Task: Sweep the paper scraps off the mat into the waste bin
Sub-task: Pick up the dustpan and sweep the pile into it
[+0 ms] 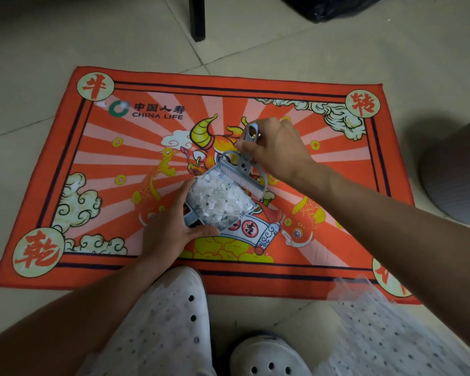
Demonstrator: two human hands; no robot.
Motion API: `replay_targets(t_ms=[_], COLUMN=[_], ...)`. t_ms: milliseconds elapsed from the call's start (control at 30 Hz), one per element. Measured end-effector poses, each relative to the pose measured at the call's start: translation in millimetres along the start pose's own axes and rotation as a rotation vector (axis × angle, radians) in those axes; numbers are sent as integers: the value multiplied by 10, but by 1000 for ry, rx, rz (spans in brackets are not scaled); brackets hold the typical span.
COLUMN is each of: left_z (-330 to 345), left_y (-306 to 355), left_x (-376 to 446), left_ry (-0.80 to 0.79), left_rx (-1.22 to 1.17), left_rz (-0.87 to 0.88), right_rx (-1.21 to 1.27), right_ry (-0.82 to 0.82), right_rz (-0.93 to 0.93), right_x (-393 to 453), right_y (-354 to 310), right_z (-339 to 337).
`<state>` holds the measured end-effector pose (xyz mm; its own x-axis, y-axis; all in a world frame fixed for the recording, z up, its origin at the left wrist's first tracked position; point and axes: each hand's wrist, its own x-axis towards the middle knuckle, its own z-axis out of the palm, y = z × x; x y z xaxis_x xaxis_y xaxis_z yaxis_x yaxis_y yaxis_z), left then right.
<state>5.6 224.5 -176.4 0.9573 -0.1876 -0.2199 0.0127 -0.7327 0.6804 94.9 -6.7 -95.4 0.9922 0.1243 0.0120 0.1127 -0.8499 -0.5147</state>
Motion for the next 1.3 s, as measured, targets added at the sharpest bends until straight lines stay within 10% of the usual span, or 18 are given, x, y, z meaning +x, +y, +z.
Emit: replay_targets(t_ms=[467, 1300], left_z=[27, -112], left_y=[-10, -133], left_x=[-51, -79], left_ry=[33, -18], left_rx=[5, 44], left_rz=[41, -6], right_rx=[-75, -80], right_ry=[190, 32], right_rz=[47, -76], right_x=[300, 4], right_y=[273, 125], right_z=[-295, 84])
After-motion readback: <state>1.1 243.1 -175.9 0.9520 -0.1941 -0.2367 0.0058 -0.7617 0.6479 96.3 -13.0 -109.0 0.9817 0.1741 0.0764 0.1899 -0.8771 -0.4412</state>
